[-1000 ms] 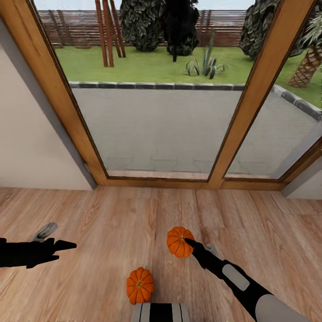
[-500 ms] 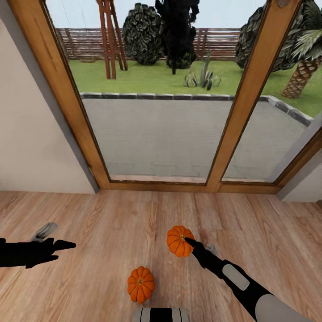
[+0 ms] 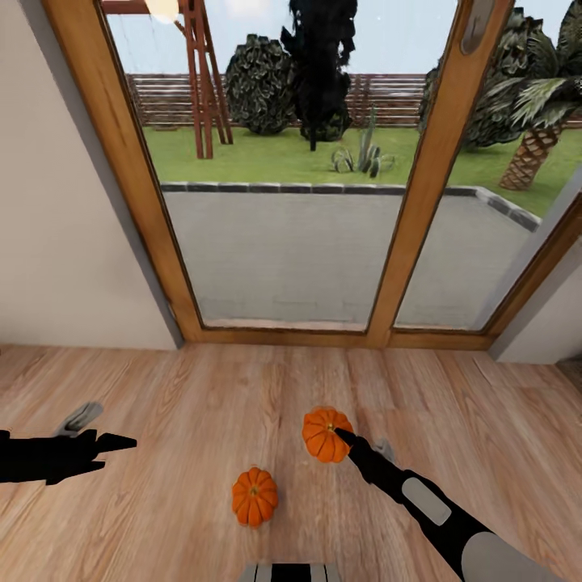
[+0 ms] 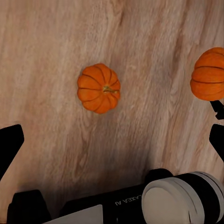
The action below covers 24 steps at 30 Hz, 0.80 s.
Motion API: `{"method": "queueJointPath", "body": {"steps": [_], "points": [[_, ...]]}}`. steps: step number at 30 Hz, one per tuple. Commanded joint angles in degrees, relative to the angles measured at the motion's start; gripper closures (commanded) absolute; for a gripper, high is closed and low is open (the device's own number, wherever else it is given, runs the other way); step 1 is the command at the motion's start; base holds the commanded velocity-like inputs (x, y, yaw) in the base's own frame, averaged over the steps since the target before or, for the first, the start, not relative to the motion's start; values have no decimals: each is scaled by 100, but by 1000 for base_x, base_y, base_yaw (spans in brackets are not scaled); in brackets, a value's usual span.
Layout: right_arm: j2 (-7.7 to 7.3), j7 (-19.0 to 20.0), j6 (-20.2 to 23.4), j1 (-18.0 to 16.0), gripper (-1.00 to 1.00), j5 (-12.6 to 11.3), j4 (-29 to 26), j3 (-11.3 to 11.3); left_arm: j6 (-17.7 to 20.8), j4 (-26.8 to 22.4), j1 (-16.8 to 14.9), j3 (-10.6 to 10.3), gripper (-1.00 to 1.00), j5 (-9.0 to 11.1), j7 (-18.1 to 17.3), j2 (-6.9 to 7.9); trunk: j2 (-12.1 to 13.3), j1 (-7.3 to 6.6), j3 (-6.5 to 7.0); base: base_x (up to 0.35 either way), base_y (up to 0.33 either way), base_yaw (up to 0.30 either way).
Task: Place each of the two pumpkins and all three candles from the living room inside a cabinet in the living room (use any cabinet), then make sure every cabinet is closed, and position the cauldron so it is next to a table in the living room.
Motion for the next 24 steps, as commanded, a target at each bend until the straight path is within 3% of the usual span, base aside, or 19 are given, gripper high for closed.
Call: {"method": "queueJointPath", "body": {"steps": [1,9,24], "points": [[-6,16,11,-5,100,-64,-1,31,4,-2,-8,-14,-100,59,56,5,-2,-5,-4,-281,-71,0],[5,16,3,-5,100,-64,0,32,-2,-2,-8,-49,-100,-10,72,-7,-2,-5,-4,-82,-26,0],[28,16,-163,-5,100,-64,0,39,-5,-3,-8,-55,-100,-18,66,-30,-2,-5,-4,-70,-135,0]]}}
